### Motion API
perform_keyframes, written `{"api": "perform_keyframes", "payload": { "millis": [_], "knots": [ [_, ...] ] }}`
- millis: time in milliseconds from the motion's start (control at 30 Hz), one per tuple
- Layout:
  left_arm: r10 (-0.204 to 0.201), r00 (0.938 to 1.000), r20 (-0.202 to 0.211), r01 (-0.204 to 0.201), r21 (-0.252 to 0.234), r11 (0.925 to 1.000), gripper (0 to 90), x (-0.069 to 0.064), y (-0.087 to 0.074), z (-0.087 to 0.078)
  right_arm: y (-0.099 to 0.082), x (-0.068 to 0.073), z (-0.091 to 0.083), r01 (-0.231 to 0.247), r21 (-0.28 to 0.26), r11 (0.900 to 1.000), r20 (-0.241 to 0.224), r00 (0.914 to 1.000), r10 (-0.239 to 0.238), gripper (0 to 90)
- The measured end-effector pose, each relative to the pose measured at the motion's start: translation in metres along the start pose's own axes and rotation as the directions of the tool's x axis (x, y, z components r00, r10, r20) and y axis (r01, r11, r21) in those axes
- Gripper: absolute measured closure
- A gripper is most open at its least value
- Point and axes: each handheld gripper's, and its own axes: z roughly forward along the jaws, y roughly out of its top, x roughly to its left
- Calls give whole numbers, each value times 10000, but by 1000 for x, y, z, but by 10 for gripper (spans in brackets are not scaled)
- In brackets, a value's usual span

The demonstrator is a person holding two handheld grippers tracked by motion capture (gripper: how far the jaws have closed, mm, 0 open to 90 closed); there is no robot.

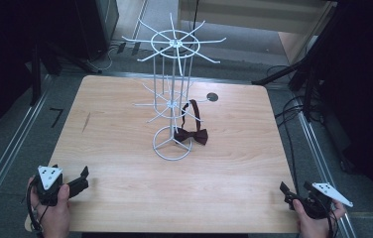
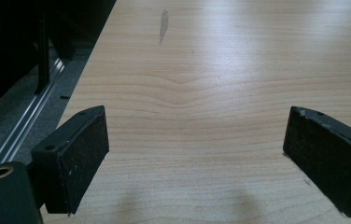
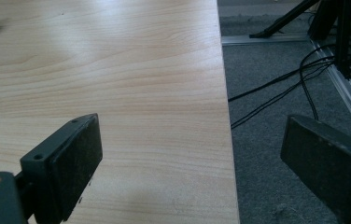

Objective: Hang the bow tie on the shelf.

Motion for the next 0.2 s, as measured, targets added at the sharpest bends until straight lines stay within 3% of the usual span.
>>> {"api": "perform_keyframes", "payload": {
  "millis": [200],
  "knots": [
    [-82,10000,-4,82,2,10000,75,0,0,0,0,3,1,176,-34,9998,187,9997,-175,103]
  ]
}}
